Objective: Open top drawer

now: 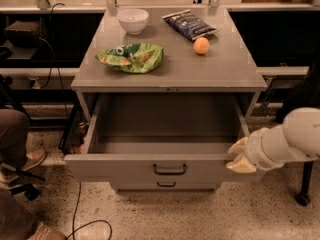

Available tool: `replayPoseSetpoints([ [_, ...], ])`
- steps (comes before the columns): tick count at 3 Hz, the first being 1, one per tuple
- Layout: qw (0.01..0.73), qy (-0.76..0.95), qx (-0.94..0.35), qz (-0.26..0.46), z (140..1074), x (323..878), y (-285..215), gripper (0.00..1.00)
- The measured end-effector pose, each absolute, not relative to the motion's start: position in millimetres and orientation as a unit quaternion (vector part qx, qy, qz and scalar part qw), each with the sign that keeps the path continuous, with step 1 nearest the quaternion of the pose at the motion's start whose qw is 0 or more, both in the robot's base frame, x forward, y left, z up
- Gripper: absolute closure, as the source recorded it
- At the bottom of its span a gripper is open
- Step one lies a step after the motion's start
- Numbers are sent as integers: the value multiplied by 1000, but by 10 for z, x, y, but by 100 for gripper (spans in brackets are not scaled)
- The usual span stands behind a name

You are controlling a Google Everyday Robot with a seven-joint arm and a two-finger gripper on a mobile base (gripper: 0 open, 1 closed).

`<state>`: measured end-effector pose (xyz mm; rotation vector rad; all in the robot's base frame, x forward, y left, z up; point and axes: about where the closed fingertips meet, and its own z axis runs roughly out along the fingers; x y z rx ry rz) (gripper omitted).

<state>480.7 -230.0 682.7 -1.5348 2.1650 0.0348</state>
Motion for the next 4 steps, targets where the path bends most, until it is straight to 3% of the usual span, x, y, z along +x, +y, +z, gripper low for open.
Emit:
replayPoseSetpoints([
  [2,242,813,-529,23,6800,4436,-2345,100],
  [3,242,813,-529,23,6801,4437,-2341,85],
  [4,242,813,-530,23,6804,4436,-2333,63],
])
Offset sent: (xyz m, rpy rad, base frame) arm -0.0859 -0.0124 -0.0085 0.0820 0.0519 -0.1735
